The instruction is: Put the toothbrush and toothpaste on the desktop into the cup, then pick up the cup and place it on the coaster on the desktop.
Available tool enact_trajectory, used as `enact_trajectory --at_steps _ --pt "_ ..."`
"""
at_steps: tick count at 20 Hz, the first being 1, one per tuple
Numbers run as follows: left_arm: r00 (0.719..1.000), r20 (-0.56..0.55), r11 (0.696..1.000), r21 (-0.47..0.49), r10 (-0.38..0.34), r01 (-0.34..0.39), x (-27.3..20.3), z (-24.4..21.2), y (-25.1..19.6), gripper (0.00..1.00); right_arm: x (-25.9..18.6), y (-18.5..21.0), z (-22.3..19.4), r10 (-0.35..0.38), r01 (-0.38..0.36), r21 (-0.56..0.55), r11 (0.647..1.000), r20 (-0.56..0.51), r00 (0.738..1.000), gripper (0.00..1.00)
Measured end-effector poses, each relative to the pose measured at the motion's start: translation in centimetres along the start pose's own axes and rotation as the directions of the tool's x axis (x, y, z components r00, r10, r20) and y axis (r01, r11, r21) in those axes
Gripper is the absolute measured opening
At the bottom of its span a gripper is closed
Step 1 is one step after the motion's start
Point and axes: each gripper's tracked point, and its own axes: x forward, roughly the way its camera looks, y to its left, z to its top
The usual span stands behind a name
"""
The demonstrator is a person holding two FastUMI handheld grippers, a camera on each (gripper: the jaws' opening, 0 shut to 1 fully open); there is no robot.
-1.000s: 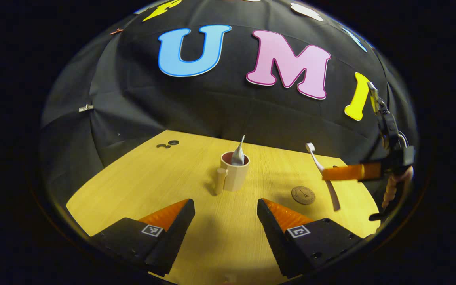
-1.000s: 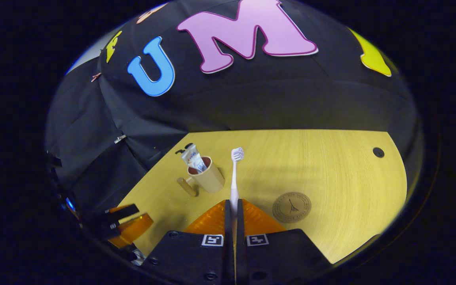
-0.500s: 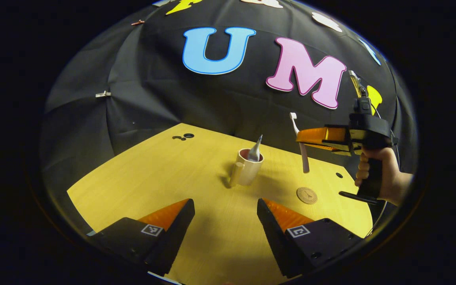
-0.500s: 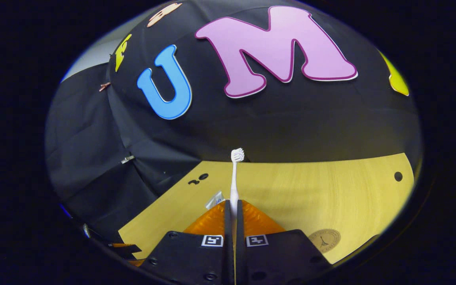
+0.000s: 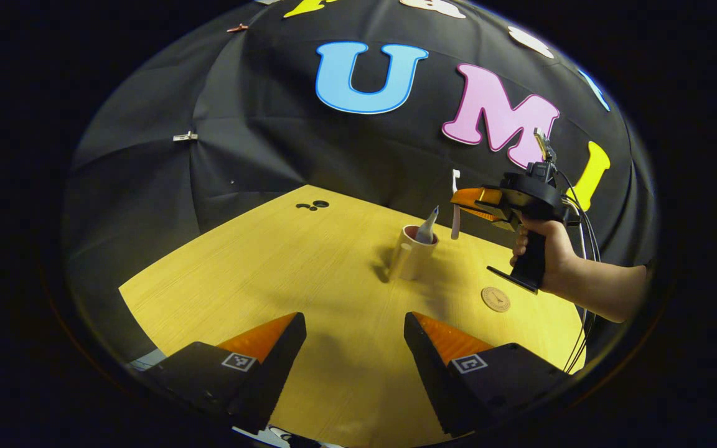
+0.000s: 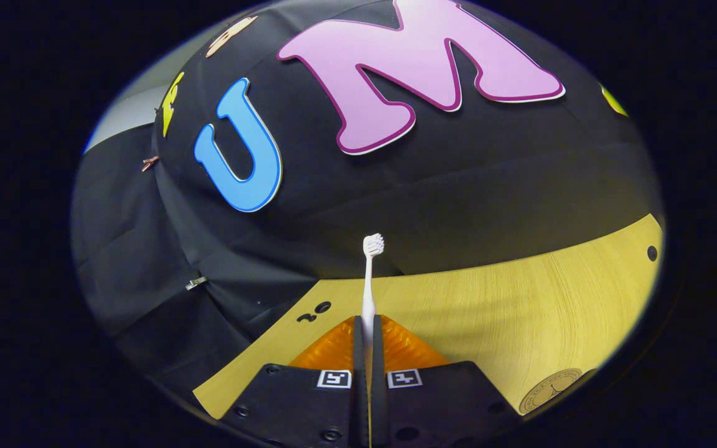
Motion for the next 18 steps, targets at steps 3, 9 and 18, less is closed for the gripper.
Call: enact_trajectory --at_steps 3,9,18 --pt "1.000 0.000 1.000 -0.019 -0.002 0.002 0.4 -0.2 0.4 0.98 1.7 -0.4 -0.6 0.002 -0.002 0.024 1.000 0.015 1.000 0.06" --pt "1.000 -0.011 0.999 -0.018 -0.027 0.027 1.8 -1.1 -0.1 0.98 3.9 -1.7 -1.1 -0.005 0.006 -0.006 1.000 0.070 0.998 0.06" --pt "0.997 -0.044 0.998 -0.007 -0.060 0.059 3.8 -3.5 -1.8 0.98 2.8 -0.4 -3.2 0.031 0.008 -0.215 0.977 0.178 0.984 0.06"
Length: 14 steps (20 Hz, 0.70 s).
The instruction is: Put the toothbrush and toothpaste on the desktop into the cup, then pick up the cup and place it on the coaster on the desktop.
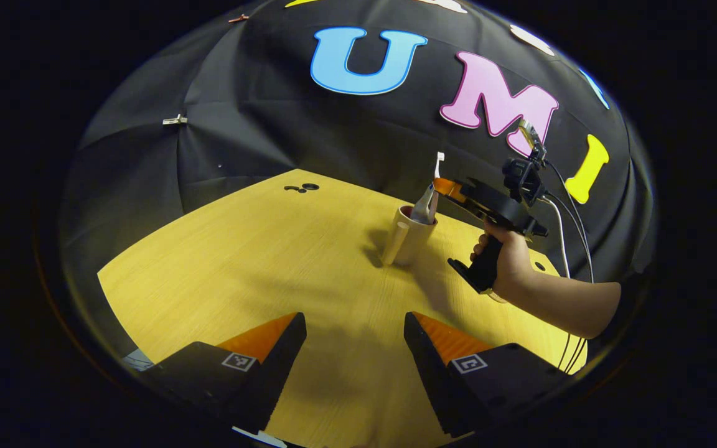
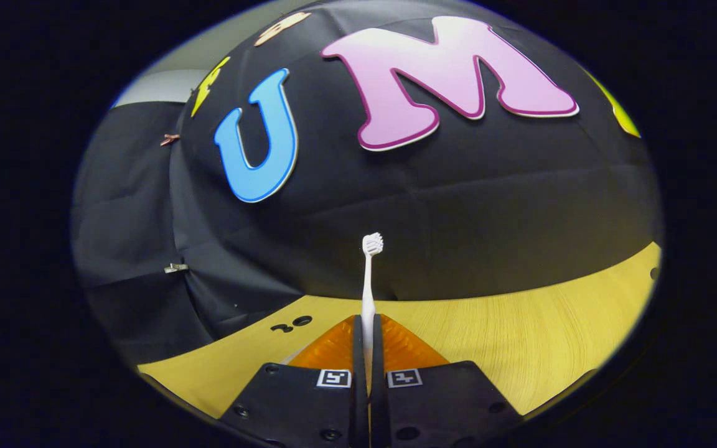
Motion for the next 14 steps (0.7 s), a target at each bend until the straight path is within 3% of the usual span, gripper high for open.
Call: enact_trajectory --at_steps 4,9,12,14 --pt "1.000 0.004 1.000 -0.015 -0.003 0.003 1.0 0.0 0.0 0.98 -1.0 0.8 -1.5 0.006 -0.004 -0.085 0.996 0.018 1.000 0.06" --pt "1.000 0.010 1.000 -0.009 -0.007 0.007 1.7 0.6 -0.3 0.98 -2.8 -0.2 -2.3 -0.027 0.026 -0.068 0.997 -0.012 1.000 0.11" --pt "1.000 0.011 1.000 0.013 -0.017 0.017 2.6 1.3 -0.5 0.98 -5.6 -2.2 -2.4 -0.053 0.052 -0.049 0.997 -0.031 0.998 0.32" --pt "1.000 0.012 0.999 0.034 -0.027 0.027 3.3 1.9 -0.7 0.98 -7.7 -4.0 -2.5 -0.075 0.072 -0.061 0.996 -0.048 0.996 0.70"
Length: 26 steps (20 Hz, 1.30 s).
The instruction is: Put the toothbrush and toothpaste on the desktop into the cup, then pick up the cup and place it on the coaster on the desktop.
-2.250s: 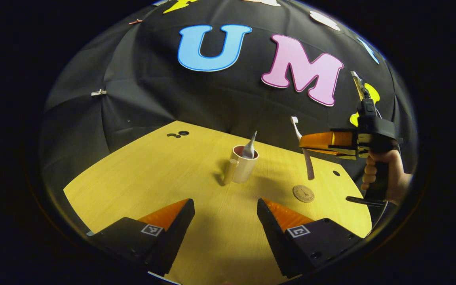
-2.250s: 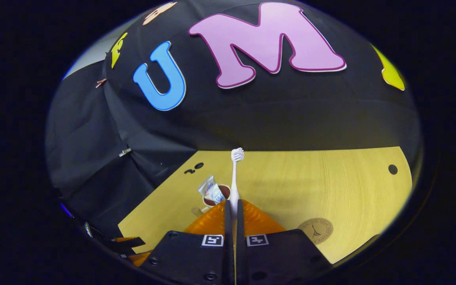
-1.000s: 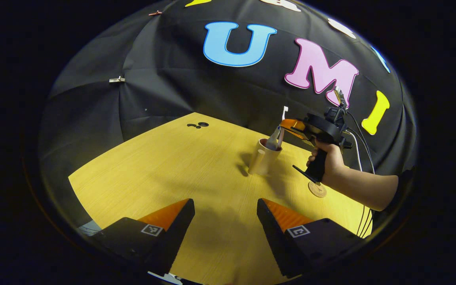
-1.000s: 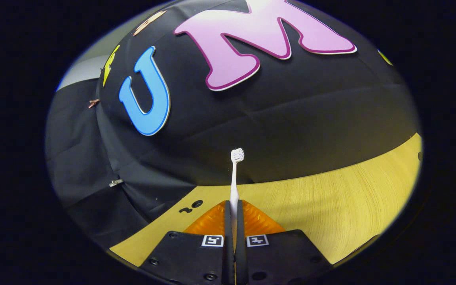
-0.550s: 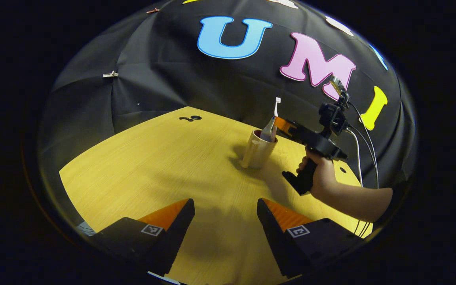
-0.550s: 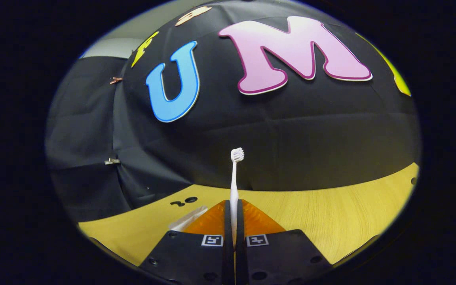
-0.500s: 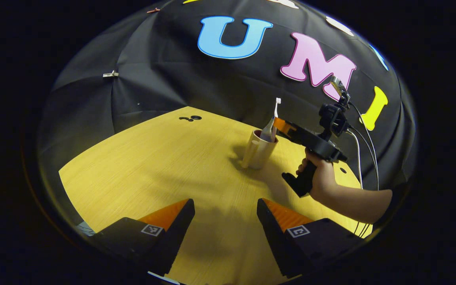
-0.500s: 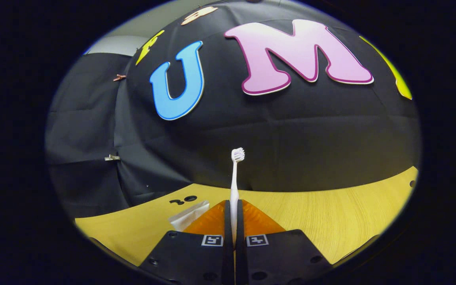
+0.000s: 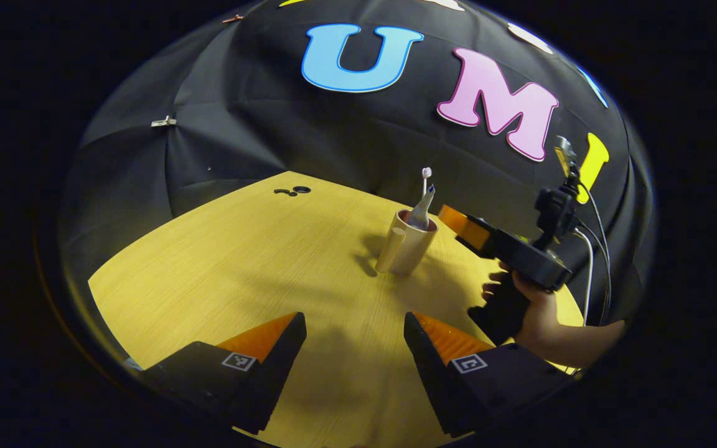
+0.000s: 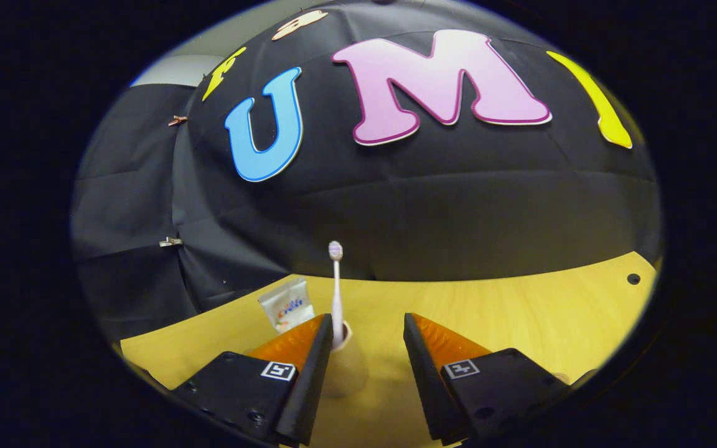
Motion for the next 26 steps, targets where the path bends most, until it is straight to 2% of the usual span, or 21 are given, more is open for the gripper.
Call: enact_trajectory --at_steps 2,3,4,7,11,18,22,24,26 --pt "1.000 -0.001 0.999 0.032 -0.012 0.012 0.7 0.7 -0.2 0.98 -1.8 -2.9 -0.1 -0.039 0.039 -0.003 0.999 -0.021 0.999 0.70" --pt "1.000 -0.003 0.998 0.053 -0.018 0.019 1.2 1.1 -0.3 0.98 -2.7 -4.4 -0.1 -0.062 0.062 0.005 0.998 -0.028 0.998 0.75" --pt "1.000 -0.006 0.997 0.078 -0.029 0.029 1.7 1.6 -0.5 0.98 -3.6 -6.0 0.1 -0.092 0.092 0.008 0.996 -0.035 0.995 1.00" --pt "0.996 -0.026 0.984 0.155 -0.083 0.086 3.5 3.0 -1.6 0.98 -6.5 -11.2 0.7 -0.190 0.191 0.003 0.982 -0.042 0.981 0.98" --pt "0.987 -0.082 0.949 0.274 -0.140 0.157 6.1 4.1 -3.0 0.98 -10.1 -17.5 1.3 -0.313 0.314 -0.005 0.950 -0.050 0.948 0.98" --pt "0.949 -0.263 0.906 0.335 -0.175 0.260 12.0 3.4 -4.4 0.98 -16.4 -24.6 0.6 -0.450 0.452 0.024 0.892 -0.074 0.890 0.98" --pt "0.914 -0.385 0.855 0.425 -0.126 0.297 14.9 3.4 -4.4 0.97 -19.7 -26.7 -0.2 -0.494 0.498 0.015 0.867 -0.095 0.864 0.98" --pt "0.888 -0.449 0.846 0.433 -0.098 0.312 16.1 3.4 -4.2 0.97 -21.1 -27.8 -0.2 -0.523 0.527 0.013 0.850 -0.105 0.846 0.98" --pt "0.859 -0.508 0.845 0.429 -0.066 0.319 17.3 3.0 -3.9 0.97 -22.2 -28.4 0.5 -0.529 0.533 0.015 0.846 -0.100 0.842 0.98"
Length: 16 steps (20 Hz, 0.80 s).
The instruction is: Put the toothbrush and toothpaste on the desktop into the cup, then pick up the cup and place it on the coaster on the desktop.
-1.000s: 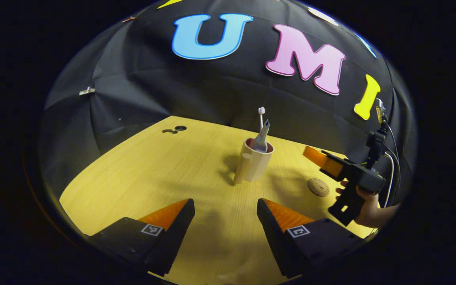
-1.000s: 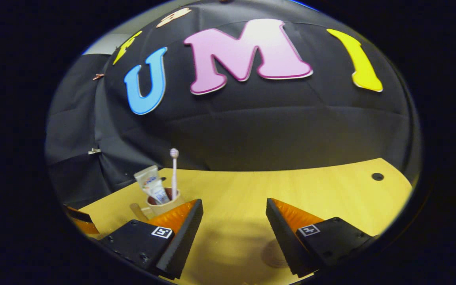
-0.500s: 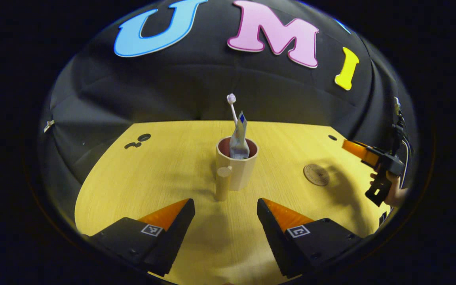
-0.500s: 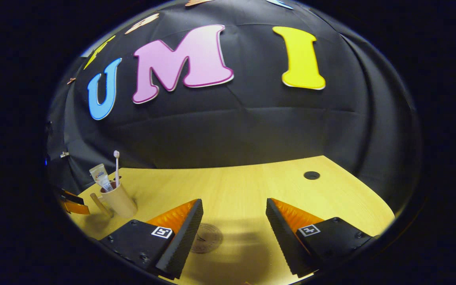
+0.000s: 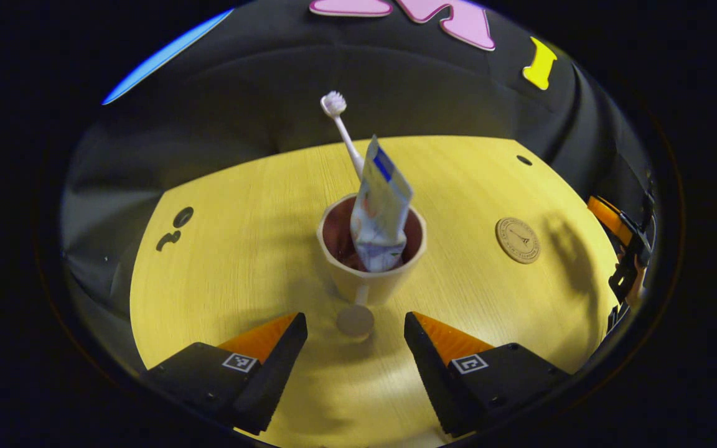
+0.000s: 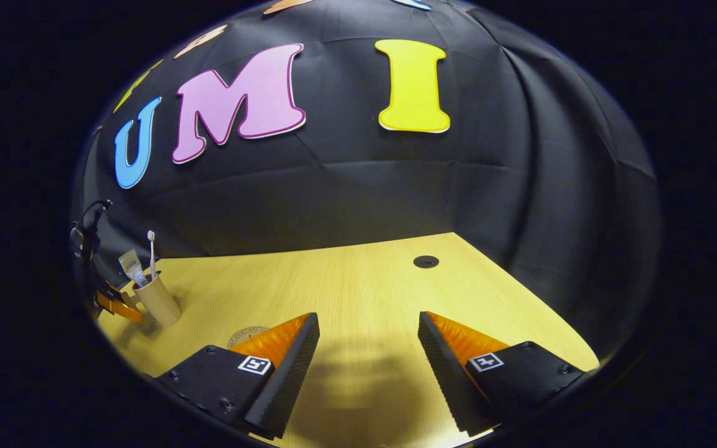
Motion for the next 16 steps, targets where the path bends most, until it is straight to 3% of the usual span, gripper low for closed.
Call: enact_trajectory --at_steps 3,6,10,11,13,16 --pt "0.998 -0.067 1.000 0.027 0.006 -0.004 1.1 0.8 0.4 0.97 -1.0 -1.8 0.4 -0.013 0.012 -0.027 1.000 -0.007 1.000 0.98" --pt "0.992 -0.121 0.997 0.073 0.021 -0.012 1.9 1.0 0.4 0.91 -2.4 -4.4 0.9 -0.053 0.052 -0.037 0.998 -0.011 0.999 0.98" --pt "0.984 -0.178 0.997 0.079 -0.004 0.019 2.4 0.7 -0.6 0.74 -3.9 -7.8 1.4 -0.114 0.114 -0.016 0.993 -0.028 0.993 0.98" --pt "0.982 -0.187 0.996 0.088 -0.005 0.022 2.5 0.8 -0.9 0.63 -4.6 -8.7 1.4 -0.134 0.133 -0.022 0.991 -0.034 0.990 0.98" --pt "0.980 -0.197 0.994 0.105 0.017 0.004 2.7 0.9 -1.0 0.49 -6.0 -9.9 1.7 -0.167 0.166 -0.027 0.986 -0.038 0.985 0.98" --pt "0.979 -0.198 0.997 0.079 0.041 -0.025 2.4 0.8 -1.3 0.39 -7.7 -10.2 1.6 -0.179 0.179 -0.004 0.984 -0.066 0.982 0.98"
